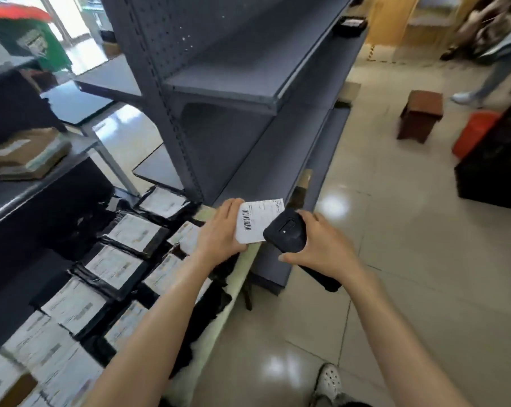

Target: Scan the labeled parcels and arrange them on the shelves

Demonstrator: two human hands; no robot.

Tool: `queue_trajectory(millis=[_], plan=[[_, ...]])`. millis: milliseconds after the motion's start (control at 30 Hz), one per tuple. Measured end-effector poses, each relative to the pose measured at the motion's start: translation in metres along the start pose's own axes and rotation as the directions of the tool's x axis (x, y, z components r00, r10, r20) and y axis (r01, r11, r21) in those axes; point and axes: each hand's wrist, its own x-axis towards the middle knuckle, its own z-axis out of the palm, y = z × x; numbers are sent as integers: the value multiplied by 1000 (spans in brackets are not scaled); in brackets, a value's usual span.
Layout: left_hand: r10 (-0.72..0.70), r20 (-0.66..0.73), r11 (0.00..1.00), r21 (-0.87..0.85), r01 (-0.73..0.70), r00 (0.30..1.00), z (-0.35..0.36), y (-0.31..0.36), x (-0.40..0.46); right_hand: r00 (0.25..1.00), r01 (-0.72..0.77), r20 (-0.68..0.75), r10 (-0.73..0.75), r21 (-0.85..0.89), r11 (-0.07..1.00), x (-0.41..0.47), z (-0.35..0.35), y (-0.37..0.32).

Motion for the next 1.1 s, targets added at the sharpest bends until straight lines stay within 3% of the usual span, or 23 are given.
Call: queue_trajectory(millis=[233,500,800,1100], plan=[[150,-63,985,-74,-154,987,57,128,129,978,-181,-97,185,53,982,33,-88,134],[266,-105,959,-78,-274,958,88,238,284,936,-256,-208,283,148,955,91,-178,258],[330,-117,939,-55,-338,937,128,287,476,904,-300,-262,338,173,938,230,-263,354],[347,-137,926,-105,-362,928,135,318,742,889,-298,-297,348,200,933,426,-373,436]])
